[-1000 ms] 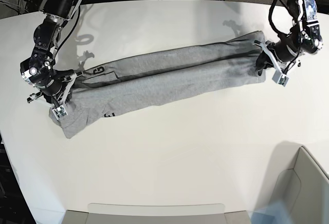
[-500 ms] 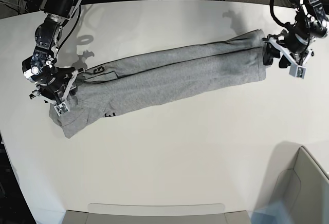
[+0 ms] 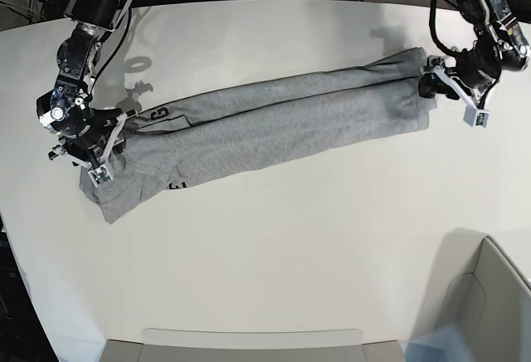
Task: Fold the T-shirt properly
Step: 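Lower the folded hem onto the shirt and open both grippers, then grasp the shirt end near the left gripper and push it inward, then fold the held shirt end over toward the right gripper with the left gripper, then grasp the strip end near the right gripper and fold it inward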
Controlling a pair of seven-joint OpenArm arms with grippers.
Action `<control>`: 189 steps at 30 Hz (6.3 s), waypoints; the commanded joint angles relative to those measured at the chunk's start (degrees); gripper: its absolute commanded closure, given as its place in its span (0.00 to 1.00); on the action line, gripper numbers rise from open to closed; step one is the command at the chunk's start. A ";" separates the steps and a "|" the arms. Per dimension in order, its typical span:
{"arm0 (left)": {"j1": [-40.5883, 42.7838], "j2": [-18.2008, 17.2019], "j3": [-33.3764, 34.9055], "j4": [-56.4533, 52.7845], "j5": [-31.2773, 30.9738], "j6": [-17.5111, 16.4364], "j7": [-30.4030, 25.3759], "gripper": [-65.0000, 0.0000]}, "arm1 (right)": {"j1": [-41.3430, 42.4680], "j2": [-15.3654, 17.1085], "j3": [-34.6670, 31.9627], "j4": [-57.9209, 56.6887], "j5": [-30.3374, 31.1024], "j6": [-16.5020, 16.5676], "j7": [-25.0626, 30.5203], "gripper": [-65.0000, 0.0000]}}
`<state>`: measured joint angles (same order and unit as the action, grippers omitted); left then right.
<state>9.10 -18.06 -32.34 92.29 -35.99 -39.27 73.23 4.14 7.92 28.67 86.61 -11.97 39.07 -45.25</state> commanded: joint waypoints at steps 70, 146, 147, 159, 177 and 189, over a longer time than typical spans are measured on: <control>-9.32 15.38 30.62 16.15 -0.63 38.96 1.10 1.00 | -0.58 -3.13 0.13 2.67 0.76 0.62 0.99 0.63; -14.86 13.80 48.91 3.49 -0.89 41.33 -6.64 0.88 | -0.49 -2.69 5.05 3.72 26.78 0.54 0.73 0.62; -14.86 13.80 48.65 3.58 -0.89 41.33 -6.55 0.88 | -0.41 -2.69 6.37 3.11 27.83 0.45 0.64 0.62; -13.46 13.19 48.65 3.49 -0.72 41.33 -6.55 0.88 | 6.80 6.36 12.96 -18.78 42.08 0.62 -17.47 0.50; -12.14 12.04 48.65 3.58 -0.72 41.33 -6.55 0.88 | 9.09 3.46 -2.51 -28.28 54.03 0.27 -17.38 0.50; -10.20 11.08 48.65 8.50 -0.80 41.33 -6.11 0.88 | 12.61 -6.12 -3.92 -27.75 37.68 0.18 -17.29 0.55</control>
<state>-0.12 -6.76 16.40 99.50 -36.01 2.13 67.51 16.14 1.26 24.88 58.57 27.79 38.81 -60.51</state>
